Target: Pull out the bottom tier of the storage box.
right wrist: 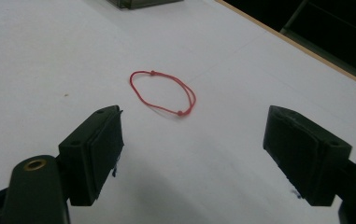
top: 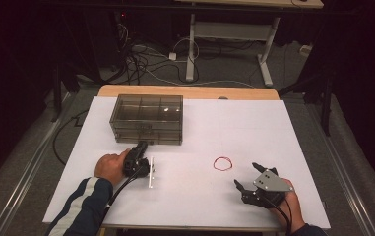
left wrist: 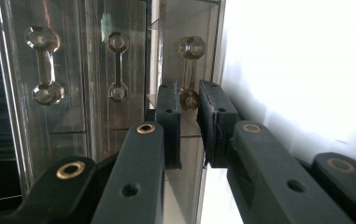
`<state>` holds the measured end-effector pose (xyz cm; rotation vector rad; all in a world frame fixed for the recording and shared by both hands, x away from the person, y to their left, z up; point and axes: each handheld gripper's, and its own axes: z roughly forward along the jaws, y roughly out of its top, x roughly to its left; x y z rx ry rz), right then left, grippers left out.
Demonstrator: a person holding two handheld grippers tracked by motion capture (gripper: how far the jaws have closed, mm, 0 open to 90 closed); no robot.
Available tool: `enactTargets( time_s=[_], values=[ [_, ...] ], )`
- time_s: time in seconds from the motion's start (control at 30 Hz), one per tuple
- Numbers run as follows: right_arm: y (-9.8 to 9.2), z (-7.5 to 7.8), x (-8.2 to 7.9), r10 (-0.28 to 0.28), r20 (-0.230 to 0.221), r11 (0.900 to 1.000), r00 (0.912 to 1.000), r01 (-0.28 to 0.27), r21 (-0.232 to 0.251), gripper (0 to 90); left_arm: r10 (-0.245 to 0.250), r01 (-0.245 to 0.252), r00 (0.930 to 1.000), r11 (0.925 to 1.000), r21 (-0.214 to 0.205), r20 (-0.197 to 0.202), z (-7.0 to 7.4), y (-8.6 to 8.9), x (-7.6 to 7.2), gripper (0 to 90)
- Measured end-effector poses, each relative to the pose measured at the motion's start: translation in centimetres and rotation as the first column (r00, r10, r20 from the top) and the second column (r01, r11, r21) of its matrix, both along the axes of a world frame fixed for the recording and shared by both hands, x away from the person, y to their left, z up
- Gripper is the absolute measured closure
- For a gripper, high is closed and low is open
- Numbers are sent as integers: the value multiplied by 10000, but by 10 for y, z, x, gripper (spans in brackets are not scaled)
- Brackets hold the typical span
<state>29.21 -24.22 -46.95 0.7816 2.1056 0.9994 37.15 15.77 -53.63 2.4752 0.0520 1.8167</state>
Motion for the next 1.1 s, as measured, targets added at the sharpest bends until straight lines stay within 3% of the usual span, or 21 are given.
enactTargets(
  time_s=[0.4, 0.43, 0.5, 0.53, 0.57, 0.67, 0.77, 0.83, 0.87, 0.9, 0.93, 0.97, 1.0, 1.1],
  values=[
    [1, 0, -1, 63, -21, 10000, 10000, -63, 16, 207, 116, -158, 9979, 9977, -659, -640, 7, 4, -6, 768],
    [1, 1, -2, 73, 39, 10000, 10000, -73, 43, 207, 168, -243, 9961, 9960, -855, -871, 9, 6, -6, 714],
    [1, 1, -2, 87, 95, 10000, 9999, -87, 43, 207, 107, -258, 9930, 9914, -1279, -1176, 13, 9, -8, 709],
    [1, 1, -2, 87, 91, 10000, 9999, -88, 44, 207, 107, -258, 9930, 9914, -1279, -1176, 13, 9, -8, 696],
    [1, 1, -2, 71, 73, 10000, 9999, -72, 30, 207, 22, -268, 9888, 9862, -1632, -1491, 17, 12, -9, 696],
    [1, 1, -2, 84, 77, 10000, 9999, -84, -1, 207, 39, -353, 9818, 9861, -1624, -1900, 22, 15, -12, 696],
    [1, 1, -2, 93, 80, 10000, 9999, -93, 8, 207, -99, -495, 9750, 9643, -2601, -2219, 33, 22, -12, 732],
    [1, 1, -2, 80, 74, 10000, 9999, -80, 2, 207, -303, -576, 9676, 9401, -3361, -2506, 40, 27, -12, 800],
    [1, 1, -2, 80, 74, 10000, 9999, -80, 2, 207, -303, -576, 9676, 9401, -3361, -2506, 40, 27, -12, 834],
    [1, 1, -2, 102, 64, 9999, 9999, -102, -6, 207, -465, -725, 9590, 9136, -4002, -2797, 47, 31, -11, 838],
    [1, 1, -2, 114, 60, 9999, 9999, -114, -13, 207, -511, -699, 9598, 9087, -4116, -2759, 50, 32, -10, 868],
    [1, 1, -2, 114, 60, 9999, 9999, -114, -13, 207, -511, -699, 9598, 9087, -4116, -2759, 50, 32, -10, 870],
    [2, 0, -2, 109, 45, 9999, 9999, -109, -20, 207, -583, -1039, 9470, 8749, -4730, -3159, 55, 36, -8, 870],
    [2, 0, -2, 120, 40, 9999, 9999, -120, -28, 207, -635, -1400, 9368, 8333, -5348, -3441, 60, 41, -3, 870]
  ],
)
